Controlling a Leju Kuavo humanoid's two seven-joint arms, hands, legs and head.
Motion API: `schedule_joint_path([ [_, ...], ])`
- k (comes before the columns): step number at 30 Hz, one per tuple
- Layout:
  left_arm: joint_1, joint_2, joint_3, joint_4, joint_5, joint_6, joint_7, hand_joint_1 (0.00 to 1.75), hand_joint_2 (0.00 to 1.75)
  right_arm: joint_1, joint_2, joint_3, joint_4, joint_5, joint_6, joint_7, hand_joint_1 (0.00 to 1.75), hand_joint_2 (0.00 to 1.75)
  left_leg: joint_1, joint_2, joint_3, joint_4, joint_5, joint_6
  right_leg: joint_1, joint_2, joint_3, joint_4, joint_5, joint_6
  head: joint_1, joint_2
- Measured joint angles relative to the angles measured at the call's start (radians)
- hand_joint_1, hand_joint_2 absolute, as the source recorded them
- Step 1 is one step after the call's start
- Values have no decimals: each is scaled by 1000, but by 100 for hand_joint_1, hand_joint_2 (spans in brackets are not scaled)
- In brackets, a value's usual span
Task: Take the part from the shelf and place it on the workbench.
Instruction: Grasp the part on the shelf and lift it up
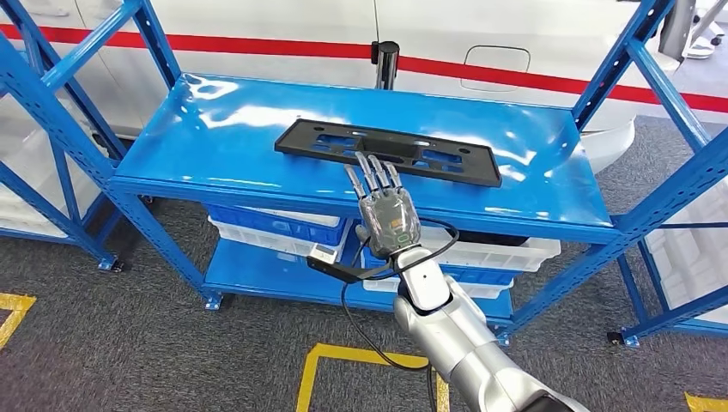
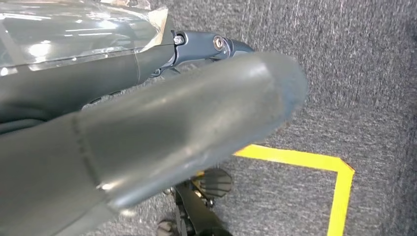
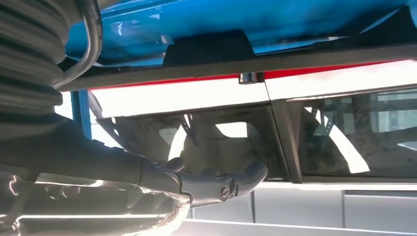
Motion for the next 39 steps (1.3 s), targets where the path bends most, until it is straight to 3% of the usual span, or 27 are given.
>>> schedule_joint_path([
  [2, 1, 0, 1, 0, 0, 1, -2, 0, 0, 1, -1, 1, 7, -3, -2, -3, 0, 175, -3, 0, -4, 1, 2, 1, 4, 0, -46, 104, -33, -2, 0, 0],
  [3, 1, 0, 2, 0, 0, 2, -3, 0, 0, 2, -1, 2, 11, -5, -4, -6, 0, 175, -5, -1, -4, 1, 2, 1, 7, 0, -40, 97, -26, 2, 0, 0],
  [5, 2, 0, 2, 0, 0, 1, -5, 0, 0, 2, -2, 3, 16, -8, -6, -12, 0, 175, -8, -2, -3, 2, 3, 0, 14, 0, 27, -27, 21, 7, 0, 0],
  [7, 1, 0, 2, 0, 0, 0, -8, 0, 0, 2, -1, 4, 19, -10, -8, -16, 0, 175, -12, -3, -4, 5, 2, -8, 21, 0, 89, -151, 60, -3, 0, 0],
  [9, 2, 0, 2, 0, -1, 0, -9, 0, 0, 4, -1, 4, 21, -10, -10, -17, 0, 175, -13, -3, -7, 6, 2, -20, 27, 0, 103, -187, 70, -22, -1, 0],
  [12, 2, 0, 2, 0, -4, 0, -13, 0, 0, 6, 0, 5, 23, -8, -12, -12, 0, 175, -6, -4, -16, 23, -10, -40, 18, 2, 108, -194, 79, -45, -2, 0],
  [14, 3, 0, 2, 0, -7, 0, -15, 0, 0, 8, 0, 5, 23, -7, -13, -9, 0, 175, 3, -5, -55, 110, -62, -56, 12, 1, 111, -198, 82, -55, -6, 0],
  [16, 4, 0, 1, 0, -8, -1, -16, 0, 0, 15, -1, 5, 23, -9, -14, -9, 0, 175, 14, -5, -120, 245, -121, -71, 12, 1, 110, -198, 82, -57, -9, 0],
  [17, 6, 0, 1, 1, -8, -2, -16, 0, 0, 20, -2, 5, 23, -10, -14, -9, 0, 175, 19, -5, -142, 286, -130, -76, 12, 2, 110, -198, 81, -57, -9, 0],
  [18, 7, 0, 1, 1, -9, -2, -16, 0, 0, 25, -2, 5, 23, -11, -14, -9, 0, 175, 25, -4, -147, 291, -119, -82, 11, 2, 111, -197, 81, -57, -9, 0],
  [19, 8, 0, 1, 1, -9, -3, -16, 0, 0, 29, -2, 5, 23, -12, -14, -9, 0, 175, 30, -4, -131, 253, -90, -86, 9, 4, 112, -197, 80, -56, -9, 0],
  [21, 8, 0, 1, 1, -9, -3, -16, 0, 0, 33, -2, 5, 23, -15, -14, -9, 0, 175, 39, -4, -63, 114, -23, -93, 8, 7, 115, -195, 75, -49, -10, 0],
  [23, 7, 0, 1, 1, -9, -3, -17, 0, 0, 32, -3, 5, 23, -22, -15, -10, 0, 175, 38, -7, -19, 24, 1, -87, 14, 8, 115, -193, 70, -38, -10, 0],
  [28, 7, -1, 2, 2, -9, -1, -16, 0, 0, 30, -7, 5, 23, -40, -20, -17, 0, 175, 29, -8, -11, 7, -1, -51, 17, 7, 107, -184, 60, -15, -7, 0],
  [30, 6, -1, 2, 2, -9, 0, -15, 0, 0, 28, -8, 6, 23, -44, -27, -15, 0, 175, 29, -6, -4, 0, 1, -35, 17, 6, 64, -100, 21, -18, -5, 0],
  [32, 6, -1, 2, 2, -10, 0, -13, 0, 0, 30, -9, 7, 26, -45, -32, -8, 0, 175, 25, -5, -3, -1, -1, -26, 17, 5, -13, 42, -28, -26, -3, 0],
  [33, 6, -1, 2, 2, -10, 0, -11, 0, 0, 34, -10, 7, 27, -43, -33, -2, 0, 175, 23, -6, -2, 0, -2, -25, 17, 6, -44, 92, -39, -25, -3, 0],
  [34, 6, -1, 2, 2, -11, 0, -9, 0, 0, 37, -11, 7, 28, -41, -33, 3, 0, 175, 22, -7, -1, 0, -3, -24, 17, 5, -57, 106, -34, -20, -3, 0],
  [35, 7, -1, 2, 2, -12, 0, -7, 0, 0, 39, -12, 7, 28, -39, -33, 9, 0, 175, 21, -8, 1, 0, -5, -24, 17, 5, -49, 78, -13, -13, -3, 0],
  [37, 7, -3, 2, 2, -16, 0, -4, 0, 0, 38, -12, 6, 28, -37, -38, 21, 0, 175, 19, -10, 6, 1, -9, -28, 18, 3, 13, -66, 51, -3, -2, 0],
  [39, 6, -4, 2, 3, -20, 3, -2, 0, 0, 37, -13, 2, 24, -37, -55, 32, 0, 175, 15, -11, 9, 3, -15, -36, 20, 2, 63, -172, 93, -11, -2, 0],
])
